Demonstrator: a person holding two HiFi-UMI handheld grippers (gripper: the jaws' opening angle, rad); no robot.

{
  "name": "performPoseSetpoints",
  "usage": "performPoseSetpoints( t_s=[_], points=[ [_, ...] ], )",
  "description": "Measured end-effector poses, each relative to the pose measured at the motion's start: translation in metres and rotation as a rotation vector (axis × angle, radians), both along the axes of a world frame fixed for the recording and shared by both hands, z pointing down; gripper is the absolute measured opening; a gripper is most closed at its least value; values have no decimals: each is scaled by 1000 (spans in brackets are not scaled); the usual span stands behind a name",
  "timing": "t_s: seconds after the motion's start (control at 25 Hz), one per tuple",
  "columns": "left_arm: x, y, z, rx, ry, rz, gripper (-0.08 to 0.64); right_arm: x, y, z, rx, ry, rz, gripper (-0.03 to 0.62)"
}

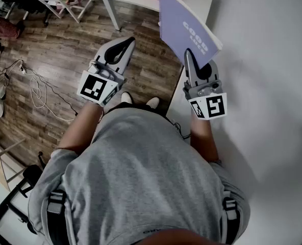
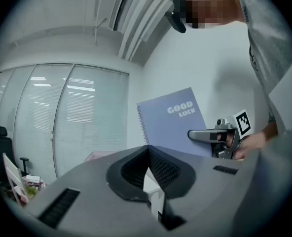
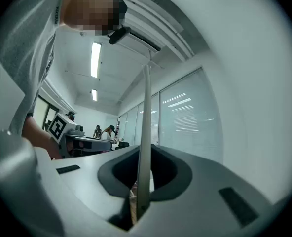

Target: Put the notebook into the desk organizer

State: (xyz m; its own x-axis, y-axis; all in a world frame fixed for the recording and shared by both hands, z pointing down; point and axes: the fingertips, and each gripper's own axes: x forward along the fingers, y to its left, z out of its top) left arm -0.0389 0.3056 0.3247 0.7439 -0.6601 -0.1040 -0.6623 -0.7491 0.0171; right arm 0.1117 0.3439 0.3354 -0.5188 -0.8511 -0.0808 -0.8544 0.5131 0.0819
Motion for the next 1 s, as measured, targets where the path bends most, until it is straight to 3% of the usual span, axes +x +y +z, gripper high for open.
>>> performPoseSetpoints(
  t_s=[0.4, 0.6, 1.0],
  points=[
    [-5, -6, 11, -15, 1, 0, 18, -8, -1, 8, -16, -22, -1, 37],
    [-8, -4, 16, -16, -7, -1, 18, -17, 4, 14, -37, -68, -54, 37],
    [-39, -7, 13, 9, -23, -24, 18, -43, -5, 17, -50, -95, -46, 37]
  ],
)
